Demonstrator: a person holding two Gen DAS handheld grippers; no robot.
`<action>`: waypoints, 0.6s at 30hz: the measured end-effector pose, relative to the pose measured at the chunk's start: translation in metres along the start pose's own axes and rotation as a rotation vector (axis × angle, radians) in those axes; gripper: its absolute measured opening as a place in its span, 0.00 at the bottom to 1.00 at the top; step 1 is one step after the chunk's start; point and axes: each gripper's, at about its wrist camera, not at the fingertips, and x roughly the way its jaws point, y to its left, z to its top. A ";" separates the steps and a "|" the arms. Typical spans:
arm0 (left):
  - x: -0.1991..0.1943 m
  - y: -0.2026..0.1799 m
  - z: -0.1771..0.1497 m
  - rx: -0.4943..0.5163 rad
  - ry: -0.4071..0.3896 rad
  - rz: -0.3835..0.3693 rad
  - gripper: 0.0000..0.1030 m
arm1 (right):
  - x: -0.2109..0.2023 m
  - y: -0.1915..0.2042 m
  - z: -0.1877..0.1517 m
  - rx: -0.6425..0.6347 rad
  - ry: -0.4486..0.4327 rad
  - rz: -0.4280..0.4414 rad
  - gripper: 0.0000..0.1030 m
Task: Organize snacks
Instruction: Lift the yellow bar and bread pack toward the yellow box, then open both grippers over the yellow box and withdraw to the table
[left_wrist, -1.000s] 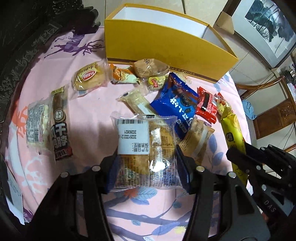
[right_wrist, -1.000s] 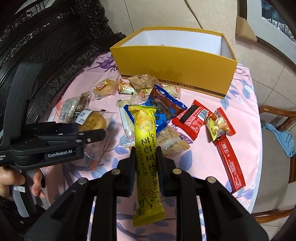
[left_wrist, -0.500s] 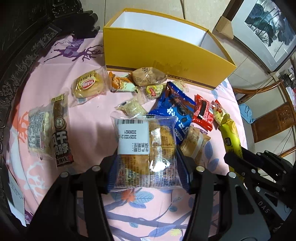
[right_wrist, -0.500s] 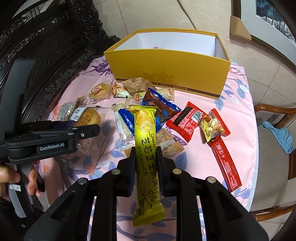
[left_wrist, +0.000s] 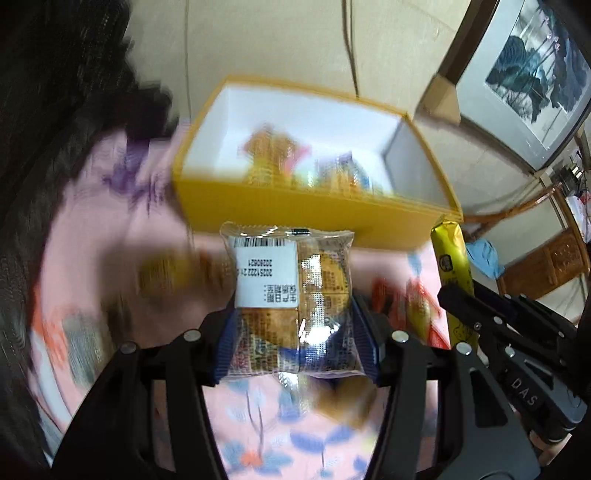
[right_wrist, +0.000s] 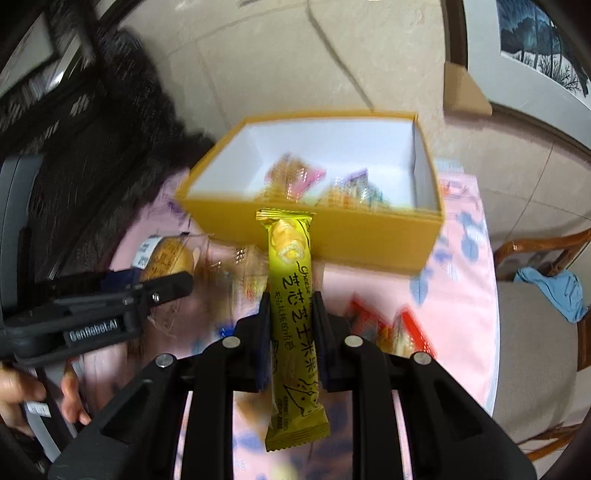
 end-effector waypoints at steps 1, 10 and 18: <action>0.000 -0.003 0.018 0.008 -0.024 0.011 0.54 | 0.003 -0.003 0.014 0.019 -0.015 0.002 0.20; 0.012 -0.011 0.126 0.018 -0.109 0.068 0.54 | 0.023 -0.016 0.100 0.055 -0.069 -0.037 0.20; 0.023 -0.012 0.147 0.030 -0.105 0.079 0.54 | 0.026 -0.016 0.128 0.025 -0.094 -0.054 0.20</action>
